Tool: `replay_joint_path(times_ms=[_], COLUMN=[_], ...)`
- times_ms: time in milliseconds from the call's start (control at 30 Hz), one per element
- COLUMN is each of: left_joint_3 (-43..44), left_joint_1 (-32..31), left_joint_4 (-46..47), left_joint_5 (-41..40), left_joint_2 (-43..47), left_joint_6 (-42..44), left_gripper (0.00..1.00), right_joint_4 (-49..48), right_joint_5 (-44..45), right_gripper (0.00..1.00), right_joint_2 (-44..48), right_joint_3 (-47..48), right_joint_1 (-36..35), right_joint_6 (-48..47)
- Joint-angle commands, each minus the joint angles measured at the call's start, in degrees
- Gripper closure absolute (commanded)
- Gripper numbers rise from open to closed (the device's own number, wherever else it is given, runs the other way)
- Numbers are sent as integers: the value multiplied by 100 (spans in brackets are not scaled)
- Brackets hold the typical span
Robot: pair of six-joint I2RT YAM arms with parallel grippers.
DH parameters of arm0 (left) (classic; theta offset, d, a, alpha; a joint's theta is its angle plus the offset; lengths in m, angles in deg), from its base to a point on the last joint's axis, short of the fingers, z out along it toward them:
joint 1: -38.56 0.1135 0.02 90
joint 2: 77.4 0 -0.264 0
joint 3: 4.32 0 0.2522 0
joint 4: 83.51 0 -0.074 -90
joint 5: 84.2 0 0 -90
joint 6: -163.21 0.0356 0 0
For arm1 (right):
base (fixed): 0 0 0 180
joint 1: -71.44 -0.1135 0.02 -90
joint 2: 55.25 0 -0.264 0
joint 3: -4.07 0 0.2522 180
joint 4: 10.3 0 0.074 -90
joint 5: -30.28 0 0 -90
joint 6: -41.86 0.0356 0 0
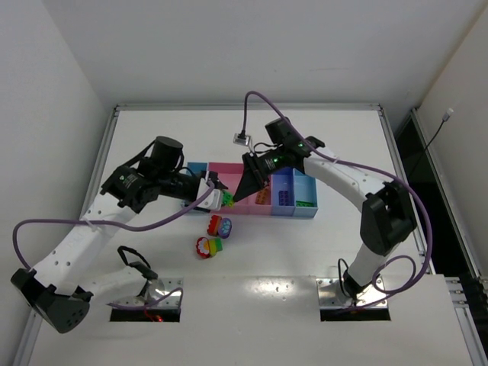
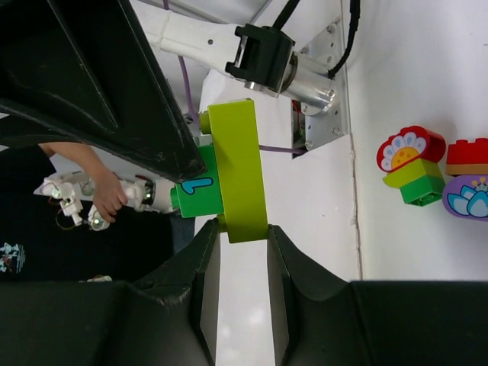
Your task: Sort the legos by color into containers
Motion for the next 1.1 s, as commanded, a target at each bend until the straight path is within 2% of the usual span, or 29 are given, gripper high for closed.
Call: replay_joint_path(times_ms=[0, 100, 200, 233, 300, 367, 600, 1067], left_joint_3=[-6, -6, 46, 47, 47, 47, -15, -243], left_joint_1=[-60, -112, -112, -165, -165, -165, -270, -270], left_joint_4=[198, 85, 84, 84, 84, 285, 901, 1683], left_joint_5=[67, 67, 119, 189, 356, 409, 593, 884], left_joint_2=[-60, -112, -113, -165, -165, -104, 142, 573], left_joint_6=[236, 367, 368, 368, 368, 18, -685, -1284], left_gripper=[53, 61, 76, 84, 91, 97, 100, 100], right_joint_4=[-265, -265, -388, -536, -538, -538, -538, -538], right_joint_5=[-294, -347, -400, -400, -400, -400, -286, -180], right_gripper=[100, 100, 100, 100, 100, 100, 100, 100], right_joint_2=[-9, -9, -62, -62, -114, -115, -229, -282], right_joint_3=[75, 75, 75, 23, 22, -30, -30, -83], right_joint_1=[-27, -27, -27, -27, -27, -27, -27, -27], right_joint_6=[-4, 48, 171, 268, 269, 269, 269, 216])
